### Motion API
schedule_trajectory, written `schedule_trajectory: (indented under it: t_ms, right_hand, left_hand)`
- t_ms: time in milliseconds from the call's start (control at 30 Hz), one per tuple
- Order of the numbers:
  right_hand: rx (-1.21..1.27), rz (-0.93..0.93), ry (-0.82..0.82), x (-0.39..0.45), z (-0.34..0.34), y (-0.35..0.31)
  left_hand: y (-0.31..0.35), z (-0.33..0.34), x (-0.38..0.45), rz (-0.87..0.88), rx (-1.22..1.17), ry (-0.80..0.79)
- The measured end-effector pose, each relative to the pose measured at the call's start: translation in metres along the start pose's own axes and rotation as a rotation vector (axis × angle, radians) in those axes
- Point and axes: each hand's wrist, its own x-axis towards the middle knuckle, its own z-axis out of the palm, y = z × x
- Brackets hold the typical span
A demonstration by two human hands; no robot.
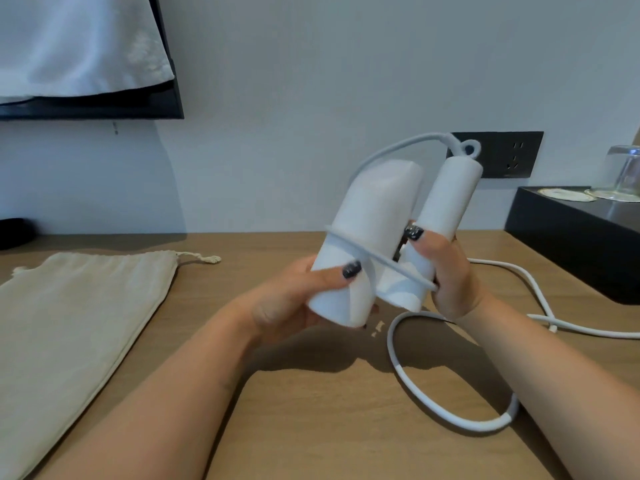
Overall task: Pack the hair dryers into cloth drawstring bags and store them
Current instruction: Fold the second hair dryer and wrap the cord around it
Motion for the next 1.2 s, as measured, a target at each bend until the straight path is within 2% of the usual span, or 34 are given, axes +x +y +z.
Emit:
schedule_trajectory:
  t_ms: [100,300,433,567,633,700,967,1200]
  right_hand:
    - [-0.192,0.002,-0.066,0.003,-0.003,0.003]
    - [-0.721,-0.071,0.083,0.009,-0.013,-0.001]
    - [-0.874,-0.081,0.119,0.014,-0.016,0.002]
    - [-0.806,-0.016,0.267,0.017,-0.02,-0.005]
    - [-0.688,0.038,0.321,0.018,-0.018,-0.008]
    - [-0.63,0.089,0.319,0.019,-0.014,-0.007]
    - [-0.707,0.128,0.177,0.004,0.012,-0.004]
    - [-0.514,0.283,0.226,0.006,0.024,-0.003]
  left_hand:
    - [-0.004,0.001,0.001,0.008,0.146,0.061]
    - [-0.003,0.004,0.008,0.143,0.216,0.35]
    - [-0.002,0.004,0.01,0.209,0.191,0.528]
    - [0.002,-0.001,0.011,0.237,0.247,0.752]
    - [0.003,-0.006,0.011,0.204,0.412,0.893]
    - [0.004,-0.006,0.009,0.18,0.566,0.959]
    - [0.006,0.01,0.006,0.209,0.989,0.981]
    - [-0.003,0.01,0.015,0.448,1.476,0.947]
